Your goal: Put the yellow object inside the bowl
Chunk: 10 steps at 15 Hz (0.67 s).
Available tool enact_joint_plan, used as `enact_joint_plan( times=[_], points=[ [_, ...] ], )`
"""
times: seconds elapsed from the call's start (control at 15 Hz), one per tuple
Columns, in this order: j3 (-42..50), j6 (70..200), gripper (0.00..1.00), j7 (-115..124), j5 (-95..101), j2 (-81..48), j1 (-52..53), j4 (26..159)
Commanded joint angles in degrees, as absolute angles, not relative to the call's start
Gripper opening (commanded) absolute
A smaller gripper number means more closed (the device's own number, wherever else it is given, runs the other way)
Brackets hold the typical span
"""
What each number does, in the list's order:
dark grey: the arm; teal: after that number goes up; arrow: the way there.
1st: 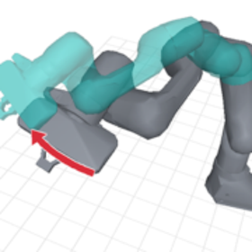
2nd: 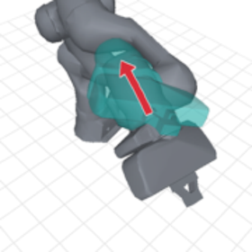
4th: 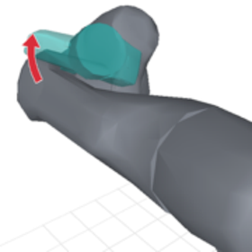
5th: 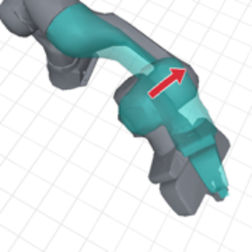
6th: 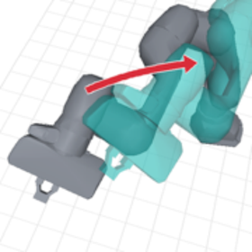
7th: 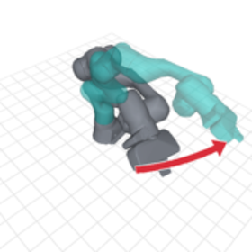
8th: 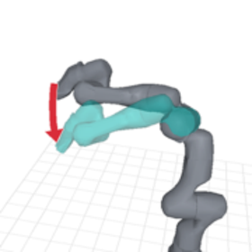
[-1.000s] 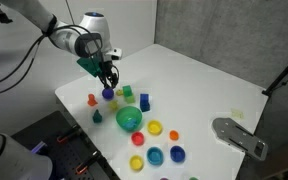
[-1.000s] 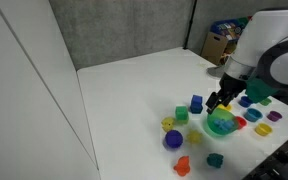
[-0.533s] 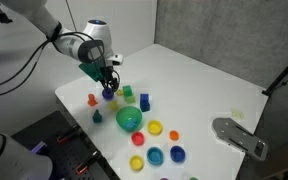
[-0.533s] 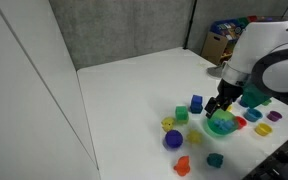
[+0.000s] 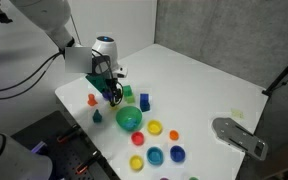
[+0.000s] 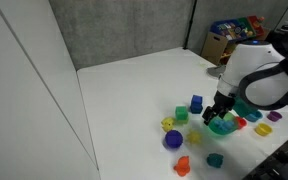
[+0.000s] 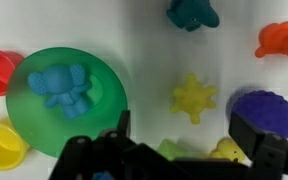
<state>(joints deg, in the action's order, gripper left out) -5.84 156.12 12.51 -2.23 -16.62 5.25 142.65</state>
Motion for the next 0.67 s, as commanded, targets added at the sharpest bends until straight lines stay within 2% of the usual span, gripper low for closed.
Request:
enact_joint_plan(
  times=[0.0, 0.6],
  points=[
    [-5.2, 159.6, 1.0, 11.2, -2.8, -22.1, 6.0, 139.6],
    [-4.0, 167.5, 1.0, 11.3, -1.8, -33.4, 9.7, 135.2]
  ],
)
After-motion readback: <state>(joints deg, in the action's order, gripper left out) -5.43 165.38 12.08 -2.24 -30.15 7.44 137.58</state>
